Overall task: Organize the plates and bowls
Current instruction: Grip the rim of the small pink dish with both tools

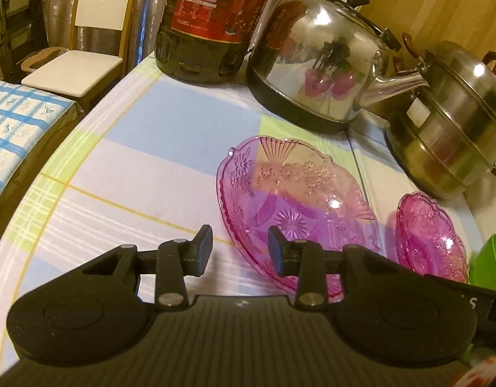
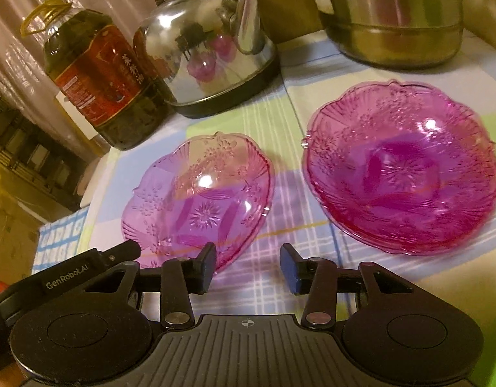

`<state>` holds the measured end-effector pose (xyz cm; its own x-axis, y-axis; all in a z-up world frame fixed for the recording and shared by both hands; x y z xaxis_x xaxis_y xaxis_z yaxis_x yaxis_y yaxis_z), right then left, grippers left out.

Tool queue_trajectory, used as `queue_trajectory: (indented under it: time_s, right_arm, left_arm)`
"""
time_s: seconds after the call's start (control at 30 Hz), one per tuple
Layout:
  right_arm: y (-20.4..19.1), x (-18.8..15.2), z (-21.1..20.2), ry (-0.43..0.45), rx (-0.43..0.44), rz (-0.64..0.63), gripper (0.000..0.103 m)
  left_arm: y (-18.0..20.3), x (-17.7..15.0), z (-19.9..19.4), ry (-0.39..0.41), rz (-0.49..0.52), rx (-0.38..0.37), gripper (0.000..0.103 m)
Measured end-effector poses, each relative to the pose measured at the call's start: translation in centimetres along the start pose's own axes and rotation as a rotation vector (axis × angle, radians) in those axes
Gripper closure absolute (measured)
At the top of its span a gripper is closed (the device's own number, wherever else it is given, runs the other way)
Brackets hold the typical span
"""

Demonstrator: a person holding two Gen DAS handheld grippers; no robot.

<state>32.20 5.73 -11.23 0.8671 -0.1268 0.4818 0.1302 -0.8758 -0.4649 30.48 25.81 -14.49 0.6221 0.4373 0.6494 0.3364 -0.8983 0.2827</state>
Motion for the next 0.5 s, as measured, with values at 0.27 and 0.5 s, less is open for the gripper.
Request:
queue_trajectory:
  time_s: [0.27,0.5]
  right_arm:
    - [0.2,0.0,2.1,-0.023,-0.012,0.024,0.065]
    - [0.2,0.1,2.9,-0.026,-0.008,0.021,0.081]
  left_arm:
    - [-0.7,-0.1,1.2,-0.012,-0.01,0.011,0.08]
    - [-0.6,0.0,1.2,-0.005,-0.001,-0.003,0.089]
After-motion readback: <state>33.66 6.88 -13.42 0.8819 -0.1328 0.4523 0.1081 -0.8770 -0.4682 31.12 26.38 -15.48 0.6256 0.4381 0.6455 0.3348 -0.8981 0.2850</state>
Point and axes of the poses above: each gripper's, at about its wrist camera, not at the fingertips, and z roughly the way its jaws point, y to its right, x to its top, the point moved 5 cm from there along z, roughly the way its jaws point, and after that the axes turned 2 degrees about y, right-handed, at the moved point
